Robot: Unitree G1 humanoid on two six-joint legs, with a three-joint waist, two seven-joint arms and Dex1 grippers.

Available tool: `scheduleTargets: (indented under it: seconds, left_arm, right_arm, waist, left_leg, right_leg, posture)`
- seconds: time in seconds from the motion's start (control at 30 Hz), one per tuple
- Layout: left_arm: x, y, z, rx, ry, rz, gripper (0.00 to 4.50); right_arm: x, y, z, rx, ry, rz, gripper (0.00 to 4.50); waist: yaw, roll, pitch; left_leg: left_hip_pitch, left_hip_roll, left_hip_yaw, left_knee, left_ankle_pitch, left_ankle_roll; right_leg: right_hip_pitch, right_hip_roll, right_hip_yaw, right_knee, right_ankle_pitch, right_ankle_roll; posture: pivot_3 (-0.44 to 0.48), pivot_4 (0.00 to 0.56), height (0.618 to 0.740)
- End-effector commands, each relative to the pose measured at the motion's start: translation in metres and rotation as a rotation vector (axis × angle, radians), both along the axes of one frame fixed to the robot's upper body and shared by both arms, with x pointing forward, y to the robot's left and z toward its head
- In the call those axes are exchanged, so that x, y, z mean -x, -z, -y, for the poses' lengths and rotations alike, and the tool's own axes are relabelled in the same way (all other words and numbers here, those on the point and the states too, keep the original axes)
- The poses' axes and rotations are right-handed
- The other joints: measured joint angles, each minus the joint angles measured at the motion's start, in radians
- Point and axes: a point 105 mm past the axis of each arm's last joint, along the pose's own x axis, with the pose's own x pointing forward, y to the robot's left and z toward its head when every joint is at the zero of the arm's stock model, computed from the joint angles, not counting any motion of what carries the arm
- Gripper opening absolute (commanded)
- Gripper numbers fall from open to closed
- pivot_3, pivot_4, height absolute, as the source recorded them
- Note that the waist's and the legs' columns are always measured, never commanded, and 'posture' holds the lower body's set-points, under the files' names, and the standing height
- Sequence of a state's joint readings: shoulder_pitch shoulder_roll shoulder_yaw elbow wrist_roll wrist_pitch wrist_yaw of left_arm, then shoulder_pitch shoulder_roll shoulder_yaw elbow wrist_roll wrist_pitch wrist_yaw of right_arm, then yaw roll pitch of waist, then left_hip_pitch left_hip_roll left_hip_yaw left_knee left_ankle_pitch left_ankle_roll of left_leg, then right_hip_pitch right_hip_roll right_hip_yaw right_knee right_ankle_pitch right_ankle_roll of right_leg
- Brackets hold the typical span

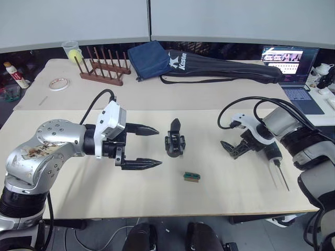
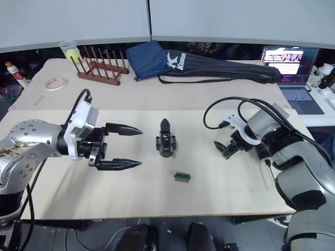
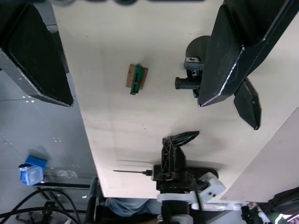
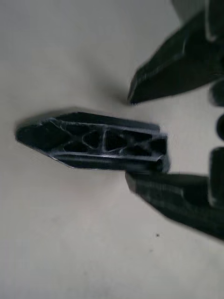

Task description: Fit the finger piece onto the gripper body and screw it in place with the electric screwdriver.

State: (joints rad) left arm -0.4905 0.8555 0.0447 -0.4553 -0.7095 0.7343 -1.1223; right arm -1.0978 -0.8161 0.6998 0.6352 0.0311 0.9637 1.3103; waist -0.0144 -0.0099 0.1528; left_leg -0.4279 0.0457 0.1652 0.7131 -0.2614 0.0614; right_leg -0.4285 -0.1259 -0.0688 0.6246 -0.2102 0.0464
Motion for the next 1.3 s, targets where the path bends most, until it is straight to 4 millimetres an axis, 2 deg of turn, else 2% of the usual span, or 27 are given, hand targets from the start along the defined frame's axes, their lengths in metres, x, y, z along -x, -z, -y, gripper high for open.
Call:
scheduleTargets:
  seconds: [0.03,0.13,0.27,0.37,0.43,0.5,0.6,0.77,0.87,1.1,1.2,1.23,1.27,1.3]
  left_arm:
    - [-0.003,-0.002,-0.002,0.004,-0.027,0.029,4.50]
    - [-0.013,-0.002,-0.005,0.060,-0.111,0.003,4.50]
    - [-0.033,-0.019,0.001,0.253,-0.270,-0.044,4.50]
    - [-0.050,-0.039,0.012,0.462,-0.373,-0.114,4.50]
    - [-0.061,-0.049,0.017,0.576,-0.424,-0.173,4.50]
    - [-0.067,-0.053,0.021,0.626,-0.451,-0.208,4.50]
    - [-0.074,-0.062,0.034,0.702,-0.454,-0.258,4.50]
    - [-0.082,-0.071,0.054,0.761,-0.443,-0.295,4.50]
    - [-0.081,-0.073,0.062,0.765,-0.421,-0.306,4.50]
    - [-0.083,-0.075,0.066,0.796,-0.413,-0.342,4.50]
    - [-0.082,-0.075,0.067,0.805,-0.404,-0.346,3.68]
    - [-0.082,-0.075,0.067,0.805,-0.403,-0.348,3.31]
    - [-0.082,-0.075,0.067,0.805,-0.404,-0.346,2.66]
    - [-0.082,-0.075,0.067,0.806,-0.406,-0.344,2.25]
  right_arm:
    - [-0.004,-0.020,-0.003,-0.061,-0.034,0.077,1.12]
    - [-0.002,-0.049,-0.010,-0.129,-0.164,0.219,1.12]
    - [-0.004,-0.085,-0.025,-0.229,-0.219,0.468,1.12]
    - [-0.004,-0.116,-0.049,-0.368,-0.209,0.685,1.12]
    - [0.000,-0.129,-0.063,-0.407,-0.231,0.811,1.12]
    - [0.003,-0.137,-0.071,-0.440,-0.228,0.887,1.12]
    - [0.011,-0.157,-0.096,-0.516,-0.272,1.049,1.12]
    - [0.032,-0.159,-0.126,-0.527,-0.386,1.160,1.12]
    - [0.039,-0.156,-0.133,-0.548,-0.403,1.155,1.12]
    - [0.045,-0.156,-0.140,-0.571,-0.424,1.161,1.12]
    - [0.044,-0.157,-0.141,-0.580,-0.416,1.168,1.12]
    - [0.043,-0.157,-0.141,-0.584,-0.413,1.169,1.12]
    - [0.043,-0.158,-0.142,-0.588,-0.410,1.171,1.12]
    - [0.043,-0.158,-0.142,-0.592,-0.409,1.172,1.12]
  waist:
    - [0.000,0.000,0.000]
    - [0.004,0.002,0.001]
    - [0.007,0.001,0.001]
    - [0.009,0.001,0.001]
    - [0.012,0.000,0.001]
    - [0.014,0.001,0.001]
    - [0.014,0.000,0.001]
    - [0.016,0.000,0.001]
    - [0.016,0.000,0.001]
    - [0.012,0.000,0.001]
    - [0.012,0.000,0.001]
    - [0.012,0.000,0.001]
    - [0.012,0.000,0.001]
    - [0.012,0.000,0.001]
  left_leg:
    - [0.000,0.000,0.000,0.000,0.000,0.000]
    - [0.000,0.000,0.000,0.000,0.000,0.000]
    - [0.000,0.001,-0.001,0.000,0.000,0.000]
    - [0.002,0.002,-0.002,0.001,0.000,0.000]
    - [0.003,0.002,-0.003,0.000,0.000,0.000]
    - [0.003,0.002,-0.003,0.000,0.000,0.000]
    - [0.003,0.000,-0.002,-0.001,0.001,-0.001]
    - [0.003,-0.001,-0.002,0.000,0.001,-0.001]
    - [0.004,-0.001,-0.002,0.000,0.001,-0.001]
    - [0.004,-0.001,-0.002,0.000,0.001,-0.001]
    - [0.004,-0.001,-0.002,-0.001,0.001,-0.001]
    - [0.004,-0.001,-0.002,-0.001,0.001,-0.001]
    - [0.004,-0.001,-0.002,-0.001,0.001,-0.001]
    - [0.004,-0.001,-0.002,-0.001,0.001,-0.001]
  right_leg:
    - [0.000,0.000,0.000,0.000,0.000,0.000]
    - [-0.001,0.000,0.000,0.000,0.000,0.000]
    - [0.000,0.000,0.000,0.000,-0.001,0.000]
    - [0.003,0.000,0.001,0.001,0.000,0.000]
    - [0.004,0.000,0.001,0.001,0.000,0.000]
    - [0.004,0.000,0.000,0.002,0.000,0.000]
    - [0.004,0.000,0.000,0.004,0.000,0.000]
    - [0.005,0.000,0.000,0.002,0.000,0.000]
    - [0.005,0.000,0.000,0.002,0.000,0.000]
    - [0.005,0.000,0.000,0.001,-0.001,0.000]
    - [0.005,0.000,0.000,0.001,-0.001,0.000]
    - [0.005,0.000,0.000,0.001,-0.001,0.000]
    - [0.005,0.000,0.000,0.001,-0.001,0.000]
    - [0.005,0.000,0.000,0.001,-0.001,0.000]
  posture:
    - [0.000,0.150,0.740]
    - [0.000,0.150,0.740]
    - [0.000,0.150,0.740]
    - [0.000,0.150,0.740]
    - [0.000,0.150,0.740]
    - [0.000,0.150,0.740]
    - [0.000,0.150,0.740]
    - [0.000,0.150,0.740]
    - [0.000,0.150,0.740]
    - [0.000,0.150,0.740]
    - [0.000,0.150,0.740]
    - [0.000,0.150,0.740]
    - [0.000,0.150,0.740]
    - [0.000,0.150,0.740]
